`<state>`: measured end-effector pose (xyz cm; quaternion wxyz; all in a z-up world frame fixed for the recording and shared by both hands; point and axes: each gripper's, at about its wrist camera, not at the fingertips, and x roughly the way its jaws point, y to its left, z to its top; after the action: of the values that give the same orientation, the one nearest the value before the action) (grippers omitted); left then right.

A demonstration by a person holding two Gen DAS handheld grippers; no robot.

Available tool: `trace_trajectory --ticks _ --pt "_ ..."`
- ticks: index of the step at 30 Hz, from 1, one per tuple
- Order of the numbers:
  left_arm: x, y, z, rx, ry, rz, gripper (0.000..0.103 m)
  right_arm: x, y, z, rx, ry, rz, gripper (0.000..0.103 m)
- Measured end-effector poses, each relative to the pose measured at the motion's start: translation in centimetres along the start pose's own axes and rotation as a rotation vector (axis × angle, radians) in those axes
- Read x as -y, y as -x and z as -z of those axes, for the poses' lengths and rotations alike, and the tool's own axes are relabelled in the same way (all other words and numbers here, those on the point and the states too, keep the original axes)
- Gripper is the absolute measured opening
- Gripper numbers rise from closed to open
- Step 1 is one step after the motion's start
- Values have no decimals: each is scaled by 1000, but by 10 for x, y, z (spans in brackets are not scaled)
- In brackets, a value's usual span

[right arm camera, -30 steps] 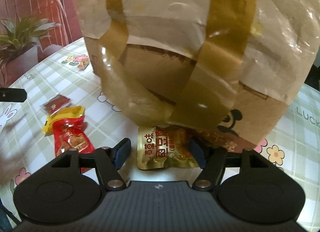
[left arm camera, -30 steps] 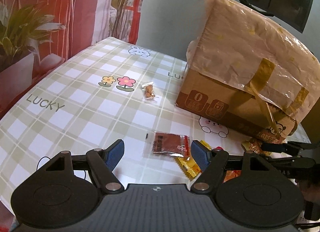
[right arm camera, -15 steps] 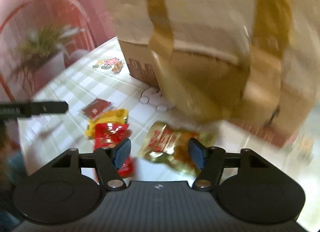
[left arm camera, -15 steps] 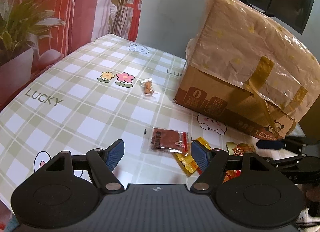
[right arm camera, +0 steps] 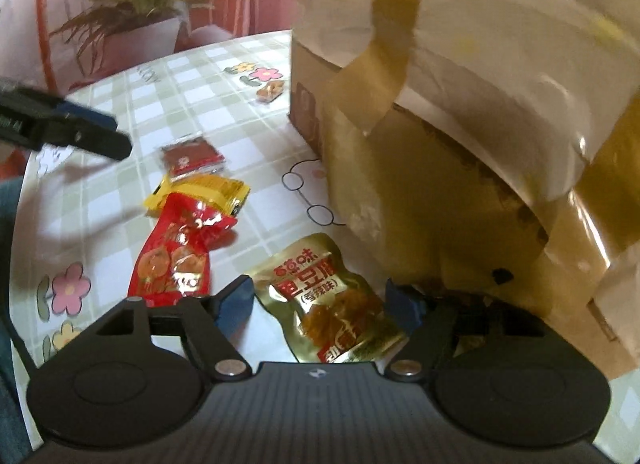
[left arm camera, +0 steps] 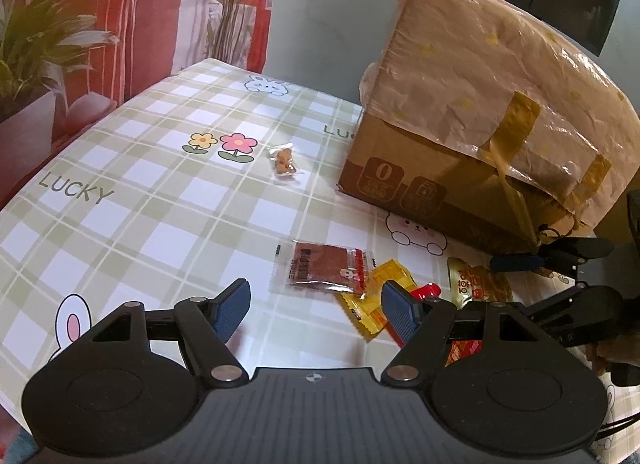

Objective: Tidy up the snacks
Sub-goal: 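Grasp the gold bean-curd packet with the right gripper while the left approaches the red pouch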

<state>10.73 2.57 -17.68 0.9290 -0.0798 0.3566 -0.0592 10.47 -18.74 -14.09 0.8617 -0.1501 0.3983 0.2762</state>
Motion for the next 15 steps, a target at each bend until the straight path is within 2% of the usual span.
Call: trace_trajectory --ticks 2,5,10,15 --pt "1 -1 1 -4 -2 1 73 6 1 3 19 -49 -11 77" --pt "1 -1 1 -10 -4 4 71 1 3 5 22 -69 18 77" --pt "0 -1 2 -11 -2 8 71 -13 9 5 1 -156 88 64" --pt "2 0 3 -17 -6 21 69 -16 16 9 -3 -241 63 63"
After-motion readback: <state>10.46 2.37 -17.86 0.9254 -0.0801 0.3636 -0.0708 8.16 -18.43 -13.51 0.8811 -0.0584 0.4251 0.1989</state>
